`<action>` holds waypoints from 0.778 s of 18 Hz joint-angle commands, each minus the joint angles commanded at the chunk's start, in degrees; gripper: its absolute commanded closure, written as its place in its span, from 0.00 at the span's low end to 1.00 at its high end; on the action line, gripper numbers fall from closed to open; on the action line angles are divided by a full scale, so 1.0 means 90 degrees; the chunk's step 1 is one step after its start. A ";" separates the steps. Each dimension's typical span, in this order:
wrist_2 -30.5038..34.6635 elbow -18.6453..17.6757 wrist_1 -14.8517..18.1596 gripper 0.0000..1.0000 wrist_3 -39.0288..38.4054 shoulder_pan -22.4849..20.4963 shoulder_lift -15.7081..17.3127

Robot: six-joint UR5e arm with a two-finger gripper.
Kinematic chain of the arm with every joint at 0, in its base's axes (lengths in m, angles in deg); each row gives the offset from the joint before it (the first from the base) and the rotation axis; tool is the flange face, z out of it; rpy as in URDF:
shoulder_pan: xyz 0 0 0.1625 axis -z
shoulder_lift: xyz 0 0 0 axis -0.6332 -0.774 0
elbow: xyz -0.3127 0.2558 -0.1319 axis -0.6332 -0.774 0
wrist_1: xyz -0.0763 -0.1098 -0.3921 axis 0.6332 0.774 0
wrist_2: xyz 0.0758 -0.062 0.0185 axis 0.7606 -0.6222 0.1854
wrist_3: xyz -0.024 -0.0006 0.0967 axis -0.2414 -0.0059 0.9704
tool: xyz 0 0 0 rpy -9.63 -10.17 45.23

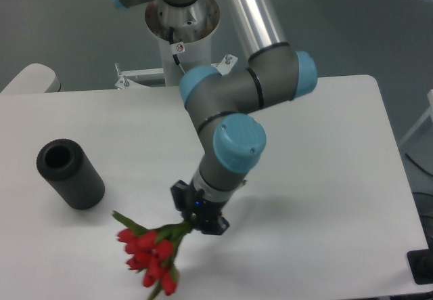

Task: Insert the flowers into the vase
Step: 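Carry the tulips toward the black vase and raise them above its opening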

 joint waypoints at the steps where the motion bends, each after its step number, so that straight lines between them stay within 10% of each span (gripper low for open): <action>1: -0.0099 0.0000 0.0000 1.00 0.0000 0.0010 0.0010; 14: -0.2821 -0.0380 -0.0575 1.00 -0.0469 0.0352 0.0703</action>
